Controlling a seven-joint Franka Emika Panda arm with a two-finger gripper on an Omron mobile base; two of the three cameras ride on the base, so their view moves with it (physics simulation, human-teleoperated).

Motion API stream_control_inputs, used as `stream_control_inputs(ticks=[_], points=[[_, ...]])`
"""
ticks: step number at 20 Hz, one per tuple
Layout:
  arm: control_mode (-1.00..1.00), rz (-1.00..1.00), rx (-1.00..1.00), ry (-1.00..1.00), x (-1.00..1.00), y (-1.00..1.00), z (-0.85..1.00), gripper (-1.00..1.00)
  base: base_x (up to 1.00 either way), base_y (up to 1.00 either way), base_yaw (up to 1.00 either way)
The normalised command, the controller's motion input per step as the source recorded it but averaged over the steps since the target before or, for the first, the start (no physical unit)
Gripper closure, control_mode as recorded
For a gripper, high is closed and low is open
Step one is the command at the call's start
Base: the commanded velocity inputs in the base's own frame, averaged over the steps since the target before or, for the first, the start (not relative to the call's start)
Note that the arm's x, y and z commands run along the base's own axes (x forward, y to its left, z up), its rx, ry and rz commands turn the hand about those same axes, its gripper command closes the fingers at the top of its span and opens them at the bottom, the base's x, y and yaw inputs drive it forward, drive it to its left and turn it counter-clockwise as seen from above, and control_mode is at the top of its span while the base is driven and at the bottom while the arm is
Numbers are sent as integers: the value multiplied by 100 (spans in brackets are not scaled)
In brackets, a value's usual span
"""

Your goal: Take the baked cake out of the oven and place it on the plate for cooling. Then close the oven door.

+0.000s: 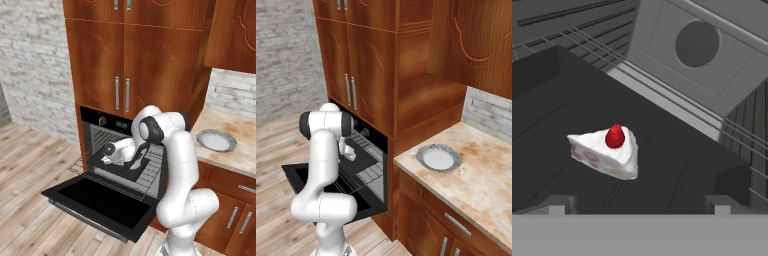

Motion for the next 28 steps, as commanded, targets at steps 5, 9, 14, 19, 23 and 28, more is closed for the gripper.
stream_control_inputs(ticks=[5,9,14,19,23,28], points=[[-100,0,0,0,12,0,-9,-100,0,0,0],[-100,0,0,0,13,0,-12,-100,0,0,0],[-100,0,0,0,16,0,-12,-100,0,0,0],[-100,0,0,0,16,0,-7,-100,0,0,0],[-100,-1,0,1,14,0,-8,-100,0,0,0],[-100,-1,0,3,11,0,-11,-100,0,0,0]])
